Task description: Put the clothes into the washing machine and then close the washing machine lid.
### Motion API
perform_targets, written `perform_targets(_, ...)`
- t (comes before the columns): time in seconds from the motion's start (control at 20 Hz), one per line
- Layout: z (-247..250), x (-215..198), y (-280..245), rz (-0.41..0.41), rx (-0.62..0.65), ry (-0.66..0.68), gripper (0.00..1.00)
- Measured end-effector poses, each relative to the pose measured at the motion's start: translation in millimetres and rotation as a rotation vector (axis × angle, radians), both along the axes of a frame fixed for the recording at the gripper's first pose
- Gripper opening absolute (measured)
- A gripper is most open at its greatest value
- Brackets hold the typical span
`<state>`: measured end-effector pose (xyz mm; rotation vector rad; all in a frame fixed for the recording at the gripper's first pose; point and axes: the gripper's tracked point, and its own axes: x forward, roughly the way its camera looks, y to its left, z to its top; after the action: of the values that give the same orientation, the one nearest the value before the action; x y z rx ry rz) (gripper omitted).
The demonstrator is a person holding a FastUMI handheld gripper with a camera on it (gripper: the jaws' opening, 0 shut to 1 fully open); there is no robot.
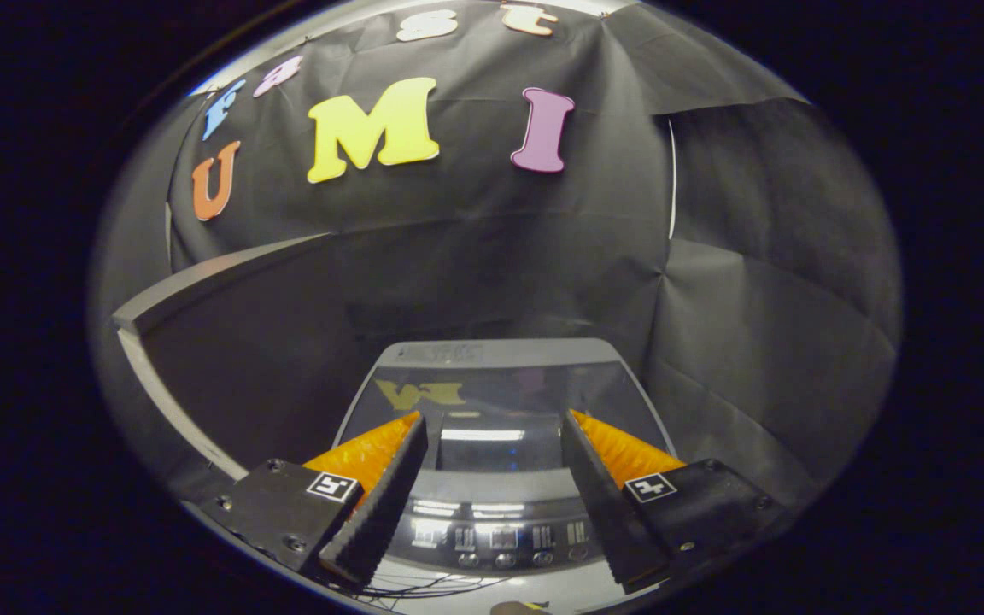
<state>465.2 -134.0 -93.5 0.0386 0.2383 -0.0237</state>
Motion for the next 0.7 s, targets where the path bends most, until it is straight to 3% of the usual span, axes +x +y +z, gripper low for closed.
perform_targets(0.3, -10.0, -141.1, 31.1, -0.015, -0.030, -0.044, 0.99)
perform_targets(0.7, 22.3, -328.3, 92.2, -0.047, -0.058, -0.156, 0.99)
